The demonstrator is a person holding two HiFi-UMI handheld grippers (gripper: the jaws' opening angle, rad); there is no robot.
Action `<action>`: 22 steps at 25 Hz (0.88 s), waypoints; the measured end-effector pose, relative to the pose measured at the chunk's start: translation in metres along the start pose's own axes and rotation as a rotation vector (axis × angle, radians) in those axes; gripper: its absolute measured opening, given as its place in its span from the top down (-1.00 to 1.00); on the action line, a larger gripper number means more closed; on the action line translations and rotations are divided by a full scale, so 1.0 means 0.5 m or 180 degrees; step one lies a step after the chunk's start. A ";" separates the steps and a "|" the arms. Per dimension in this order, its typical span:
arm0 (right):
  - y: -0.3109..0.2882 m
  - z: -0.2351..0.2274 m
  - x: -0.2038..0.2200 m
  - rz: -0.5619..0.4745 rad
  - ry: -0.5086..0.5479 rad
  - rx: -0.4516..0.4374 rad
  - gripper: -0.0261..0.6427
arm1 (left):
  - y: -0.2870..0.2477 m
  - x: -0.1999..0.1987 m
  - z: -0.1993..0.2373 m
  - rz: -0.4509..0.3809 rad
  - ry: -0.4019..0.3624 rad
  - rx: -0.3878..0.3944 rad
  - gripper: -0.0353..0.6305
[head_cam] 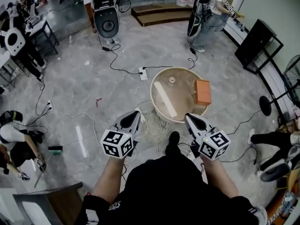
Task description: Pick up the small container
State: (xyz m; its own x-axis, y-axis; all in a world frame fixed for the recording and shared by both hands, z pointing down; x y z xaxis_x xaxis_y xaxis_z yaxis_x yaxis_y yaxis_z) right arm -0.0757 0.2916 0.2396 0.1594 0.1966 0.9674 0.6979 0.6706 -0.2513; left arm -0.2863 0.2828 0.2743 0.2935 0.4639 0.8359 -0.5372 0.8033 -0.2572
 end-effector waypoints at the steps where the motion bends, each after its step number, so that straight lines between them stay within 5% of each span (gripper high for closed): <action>1: -0.009 -0.020 0.001 0.0000 -0.0005 -0.0006 0.88 | -0.020 -0.003 0.000 0.0018 -0.0009 -0.0003 0.84; 22: -0.183 -0.655 0.021 0.0047 -0.0169 -0.0263 0.88 | -0.649 -0.111 -0.046 0.0448 -0.0093 -0.0374 0.84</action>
State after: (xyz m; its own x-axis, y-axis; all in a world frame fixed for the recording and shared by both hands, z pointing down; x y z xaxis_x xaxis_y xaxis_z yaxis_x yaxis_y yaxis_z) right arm 0.0908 -0.0019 0.2824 0.1346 0.2451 0.9601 0.7514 0.6064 -0.2601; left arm -0.1103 0.0049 0.3002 0.1980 0.5650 0.8010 -0.4747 0.7702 -0.4260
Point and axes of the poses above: the fingertips, and each gripper's own axes: y backward along the fingers, z to its left, x out of its underside, the point moved 2 cm from there along y, backward along the fingers, and after that the axes turned 13 degrees about y, right-handed, at the moved point
